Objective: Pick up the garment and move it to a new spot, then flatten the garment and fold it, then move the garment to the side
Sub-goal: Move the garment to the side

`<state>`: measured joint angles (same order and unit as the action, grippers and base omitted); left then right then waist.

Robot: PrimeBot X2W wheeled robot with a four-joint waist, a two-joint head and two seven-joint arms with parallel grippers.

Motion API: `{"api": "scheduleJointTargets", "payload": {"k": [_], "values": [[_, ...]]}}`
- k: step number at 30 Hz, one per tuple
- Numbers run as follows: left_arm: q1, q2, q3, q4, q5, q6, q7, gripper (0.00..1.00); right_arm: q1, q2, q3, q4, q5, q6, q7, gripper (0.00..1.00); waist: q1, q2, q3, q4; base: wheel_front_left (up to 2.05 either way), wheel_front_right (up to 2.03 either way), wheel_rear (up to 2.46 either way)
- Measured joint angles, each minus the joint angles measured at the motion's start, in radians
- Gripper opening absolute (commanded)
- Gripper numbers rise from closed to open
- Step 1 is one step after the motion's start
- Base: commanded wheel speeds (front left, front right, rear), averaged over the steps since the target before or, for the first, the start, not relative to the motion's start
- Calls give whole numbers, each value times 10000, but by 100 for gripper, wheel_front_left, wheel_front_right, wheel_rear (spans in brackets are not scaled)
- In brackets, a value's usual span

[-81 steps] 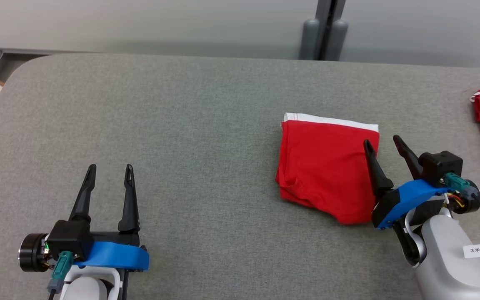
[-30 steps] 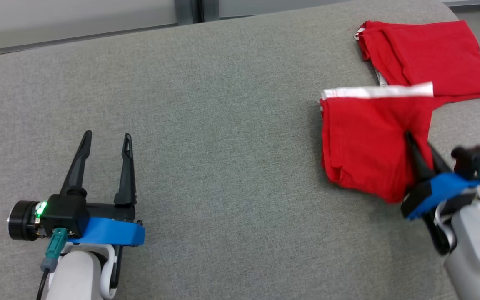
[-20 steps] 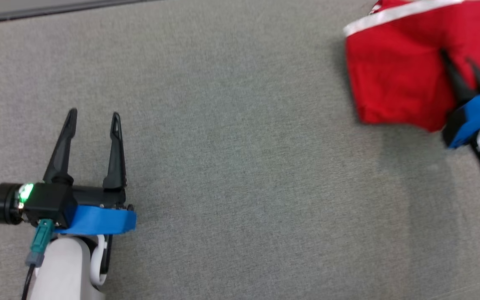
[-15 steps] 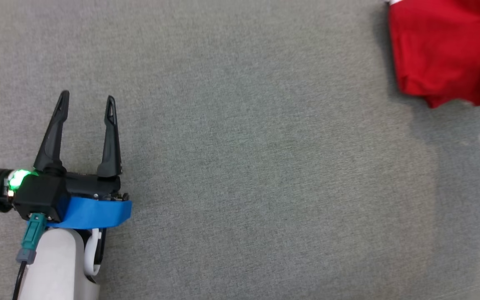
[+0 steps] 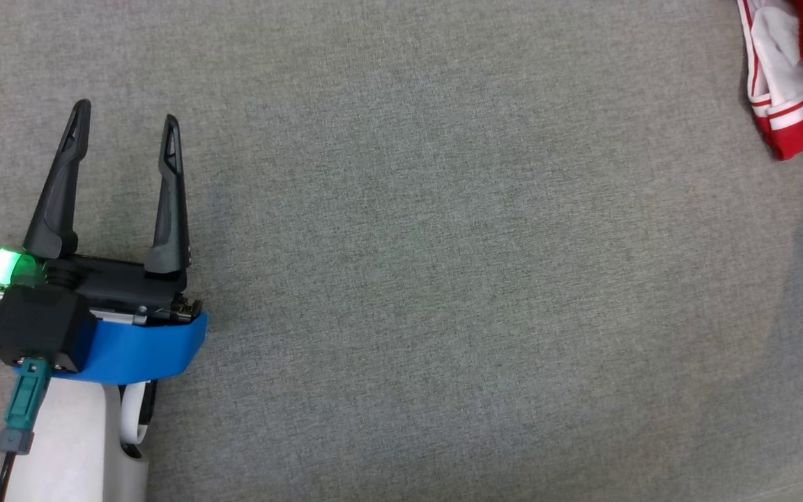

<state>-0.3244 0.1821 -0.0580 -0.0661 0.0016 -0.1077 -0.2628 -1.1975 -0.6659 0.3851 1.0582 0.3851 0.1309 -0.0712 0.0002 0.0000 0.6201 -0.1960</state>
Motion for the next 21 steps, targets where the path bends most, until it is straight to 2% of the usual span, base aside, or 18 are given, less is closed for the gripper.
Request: {"api": "scheduleJointTargets", "payload": {"k": [1, 2, 3, 10, 13, 17, 21], "values": [[-18, 23, -17, -29, 0, -2, 0, 100, -122, 44, -8, 190, -13, 0, -4, 23, 0, 0, 55, 11, 0, 0, 0], [-39, 52, -23, -52, 0, 0, 0, 100, -225, 100, -33, 376, -59, 0, -98, 82, 0, 0, 109, 25, 0, 0, 0], [-53, 69, -27, -65, 0, 2, 0, 100, -313, 151, -67, 556, -98, 0, -230, 100, 0, 0, 156, 39, 0, 0, 0], [-50, 86, 54, -50, -109, 140, 0, 100, -747, 117, -349, 1630, -704, 0, -1244, 100, 0, 0, 63, 150, 0, 0, 0], [51, 50, 98, 31, -203, 201, 0, 100, -830, 150, -439, 1653, -943, 0, -1666, 100, -1, 0, -166, 187, 0, 0, 0], [256, -42, 140, 209, -301, 286, 0, 100, -797, 476, -523, 989, -1024, 0, -1873, 100, -1, 0, -606, 249, 0, 0, 0], [566, -238, 188, 424, -474, 366, -2, 100, -292, 909, -836, -654, -1009, 0, -1906, 100, -2, 0, -1186, 354, 0, 0, 0]]}}
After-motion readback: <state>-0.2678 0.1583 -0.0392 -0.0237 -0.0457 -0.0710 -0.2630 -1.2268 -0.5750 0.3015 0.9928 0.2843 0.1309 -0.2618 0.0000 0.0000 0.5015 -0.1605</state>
